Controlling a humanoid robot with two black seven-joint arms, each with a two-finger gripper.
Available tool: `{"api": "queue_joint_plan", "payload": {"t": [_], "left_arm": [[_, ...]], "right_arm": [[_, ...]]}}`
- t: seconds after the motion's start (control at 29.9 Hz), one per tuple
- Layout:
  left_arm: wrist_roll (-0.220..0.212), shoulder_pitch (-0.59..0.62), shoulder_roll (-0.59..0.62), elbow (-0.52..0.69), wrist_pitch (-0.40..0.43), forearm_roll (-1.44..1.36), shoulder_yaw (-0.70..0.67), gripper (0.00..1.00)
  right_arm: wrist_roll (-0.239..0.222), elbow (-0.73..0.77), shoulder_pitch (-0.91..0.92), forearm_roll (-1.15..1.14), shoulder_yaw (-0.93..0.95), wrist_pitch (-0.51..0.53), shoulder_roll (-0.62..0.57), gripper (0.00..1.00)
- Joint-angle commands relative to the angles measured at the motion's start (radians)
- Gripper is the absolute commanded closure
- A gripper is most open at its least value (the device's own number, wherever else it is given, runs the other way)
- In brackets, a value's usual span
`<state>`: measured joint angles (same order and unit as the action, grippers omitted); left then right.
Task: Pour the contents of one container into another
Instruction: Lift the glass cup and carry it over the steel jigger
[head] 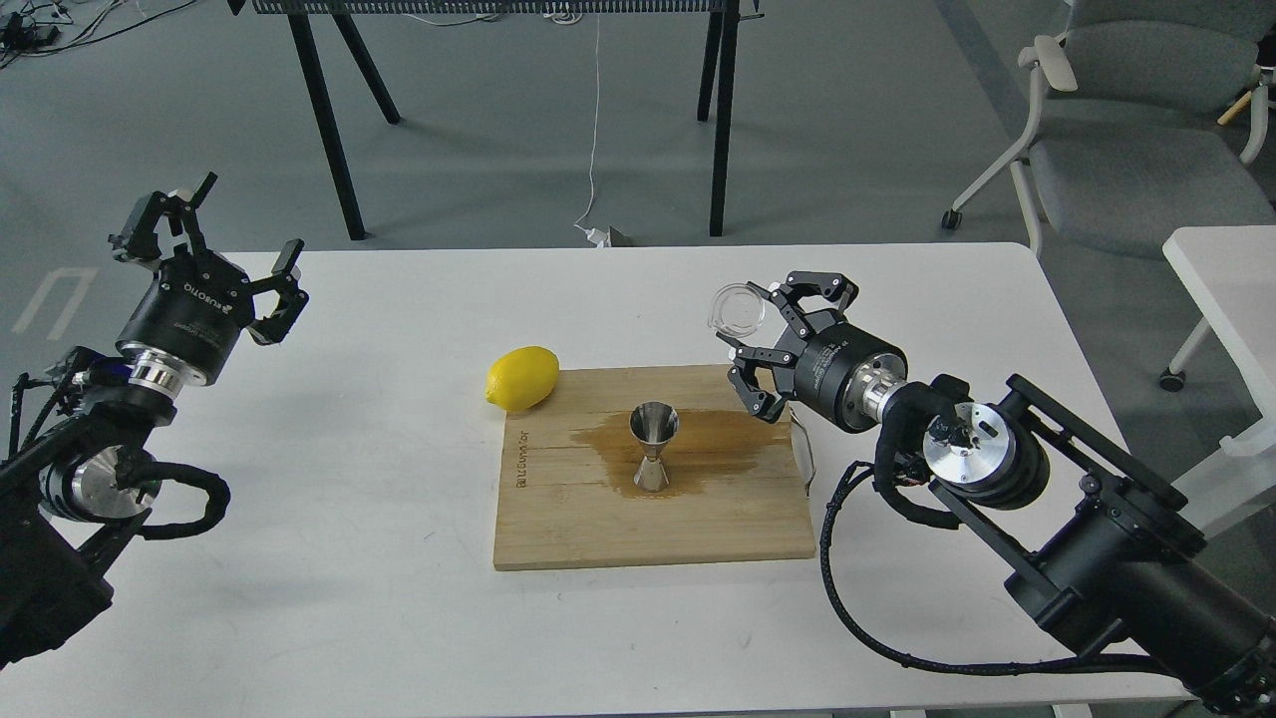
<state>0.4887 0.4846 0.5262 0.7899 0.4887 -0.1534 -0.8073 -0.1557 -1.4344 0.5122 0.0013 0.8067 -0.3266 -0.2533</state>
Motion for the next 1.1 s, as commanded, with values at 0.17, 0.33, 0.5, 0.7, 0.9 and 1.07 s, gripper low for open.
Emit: {"api": "queue_joint_plan", "payload": {"t": [0.17, 0.33, 0.5, 0.7, 0.9, 1.07], "left_arm": [[0.0, 0.0, -0.015, 0.0, 0.0, -0.002, 0.003, 0.02], [0.0, 0.0, -0.017, 0.0, 0.0, -0.002, 0.003, 0.02], [0.0, 0.0, -0.017, 0.0, 0.0, 0.0, 0.003, 0.02], [0.0, 0.0, -0.018, -0.001, 0.0, 0.0, 0.003, 0.02], [0.0, 0.002, -0.031, -0.001, 0.0, -0.002, 0.003, 0.02], [0.0, 0.002, -0.034, -0.012, 0.0, -0.002, 0.003, 0.02]], "right_arm": [[-0.007, -0.008, 0.054, -0.066, -0.116, 0.004, -0.027, 0.55], [-0.018, -0.018, 0.066, -0.087, -0.145, 0.009, -0.04, 0.55], [-0.022, -0.029, 0.083, -0.136, -0.191, 0.009, -0.047, 0.55], [-0.022, -0.035, 0.127, -0.141, -0.239, 0.009, -0.055, 0.55], [-0.024, -0.035, 0.163, -0.174, -0.28, 0.009, -0.064, 0.55], [-0.028, -0.037, 0.184, -0.205, -0.313, 0.009, -0.066, 0.55]]}}
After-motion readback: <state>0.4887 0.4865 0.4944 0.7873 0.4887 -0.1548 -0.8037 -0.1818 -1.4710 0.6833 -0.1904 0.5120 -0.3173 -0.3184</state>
